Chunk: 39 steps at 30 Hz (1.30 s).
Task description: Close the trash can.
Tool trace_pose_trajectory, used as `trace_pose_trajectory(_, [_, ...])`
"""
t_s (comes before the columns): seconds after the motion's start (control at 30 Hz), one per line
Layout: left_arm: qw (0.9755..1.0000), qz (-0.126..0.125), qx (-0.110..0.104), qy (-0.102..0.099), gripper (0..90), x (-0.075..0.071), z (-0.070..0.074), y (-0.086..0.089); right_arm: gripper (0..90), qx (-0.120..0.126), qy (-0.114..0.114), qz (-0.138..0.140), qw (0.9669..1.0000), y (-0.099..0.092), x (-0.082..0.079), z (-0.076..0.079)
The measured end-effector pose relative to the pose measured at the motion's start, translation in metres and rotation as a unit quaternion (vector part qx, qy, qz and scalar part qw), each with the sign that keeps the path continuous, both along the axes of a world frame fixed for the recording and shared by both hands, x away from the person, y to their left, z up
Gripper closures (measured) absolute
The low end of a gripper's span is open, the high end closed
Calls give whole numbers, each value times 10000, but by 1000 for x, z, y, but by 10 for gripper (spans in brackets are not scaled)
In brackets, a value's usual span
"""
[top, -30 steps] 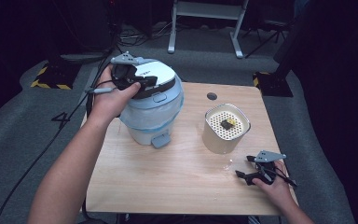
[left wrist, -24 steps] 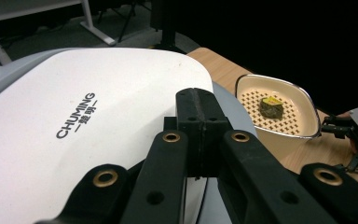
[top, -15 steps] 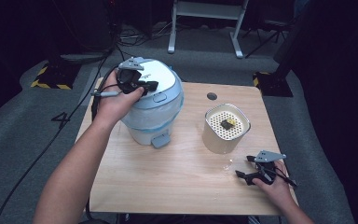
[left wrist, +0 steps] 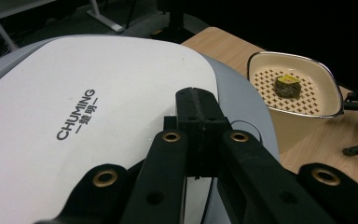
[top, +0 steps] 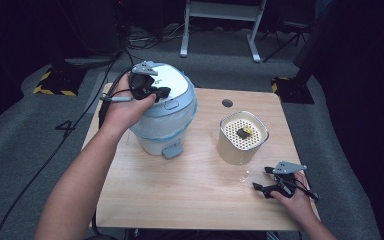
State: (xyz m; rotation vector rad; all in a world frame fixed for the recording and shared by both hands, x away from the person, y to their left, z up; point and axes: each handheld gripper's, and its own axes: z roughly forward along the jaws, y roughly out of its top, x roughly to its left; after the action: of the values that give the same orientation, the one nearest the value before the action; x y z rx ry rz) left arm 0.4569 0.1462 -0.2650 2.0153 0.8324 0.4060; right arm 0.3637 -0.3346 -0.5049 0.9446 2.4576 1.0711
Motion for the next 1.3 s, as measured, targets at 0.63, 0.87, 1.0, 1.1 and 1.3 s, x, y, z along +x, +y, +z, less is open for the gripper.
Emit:
trace_pose_trajectory(0.63, [9998,-174,33,75,877,-1,-2,-10,139,0,-1,2,10000,0,0,0])
trace_pose_trajectory(0.87, [9972,-434,-560,-256,575,-9,2,-13,139,1,-1,2,10000,0,0,0])
trace_pose_trajectory(1.0, [9957,-579,-587,-415,515,-18,7,-16,138,0,0,2,10000,0,0,0])
trace_pose_trajectory(1.1, [9943,-677,-651,-497,472,-27,10,-17,138,6,5,3,10000,0,0,0])
trace_pose_trajectory(1.3, [9924,-860,-643,-599,464,-46,7,-15,138,5,13,62,10000,1,4,0])
